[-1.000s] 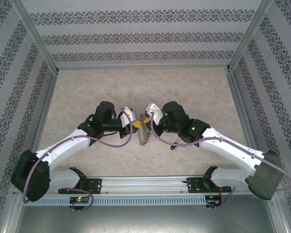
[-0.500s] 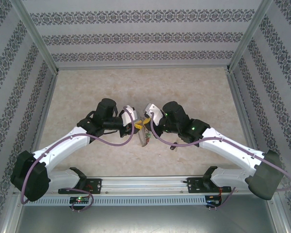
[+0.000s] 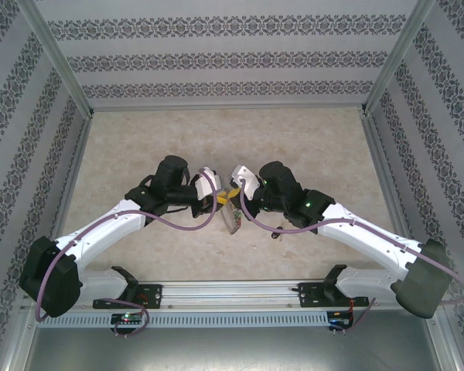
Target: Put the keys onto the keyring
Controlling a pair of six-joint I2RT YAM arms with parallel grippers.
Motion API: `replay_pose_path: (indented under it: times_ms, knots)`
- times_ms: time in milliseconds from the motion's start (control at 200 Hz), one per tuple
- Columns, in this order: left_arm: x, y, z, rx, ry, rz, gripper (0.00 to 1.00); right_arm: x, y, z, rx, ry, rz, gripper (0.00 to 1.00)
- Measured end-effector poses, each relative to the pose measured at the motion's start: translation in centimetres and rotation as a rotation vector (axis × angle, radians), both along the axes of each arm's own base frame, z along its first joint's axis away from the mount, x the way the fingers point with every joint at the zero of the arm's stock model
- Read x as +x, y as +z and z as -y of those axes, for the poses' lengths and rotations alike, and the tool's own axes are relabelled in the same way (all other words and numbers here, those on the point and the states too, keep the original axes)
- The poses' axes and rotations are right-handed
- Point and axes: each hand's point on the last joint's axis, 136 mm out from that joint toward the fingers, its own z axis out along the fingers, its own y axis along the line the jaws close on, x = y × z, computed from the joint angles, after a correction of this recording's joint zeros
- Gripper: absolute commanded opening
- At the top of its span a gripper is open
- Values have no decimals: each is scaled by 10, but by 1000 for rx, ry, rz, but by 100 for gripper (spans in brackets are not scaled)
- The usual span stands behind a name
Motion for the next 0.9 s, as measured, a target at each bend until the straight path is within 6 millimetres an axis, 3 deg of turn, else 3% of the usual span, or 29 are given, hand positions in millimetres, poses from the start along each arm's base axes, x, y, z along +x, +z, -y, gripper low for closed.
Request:
replay_pose_path:
  times_ms: [615, 899]
  knots:
    - [1, -6, 2, 9, -3, -14, 19, -1, 0, -1, 1, 5, -2, 0]
    - [-1, -4, 3, 1, -22, -13, 0, -3, 0, -3, 5, 14, -1, 0]
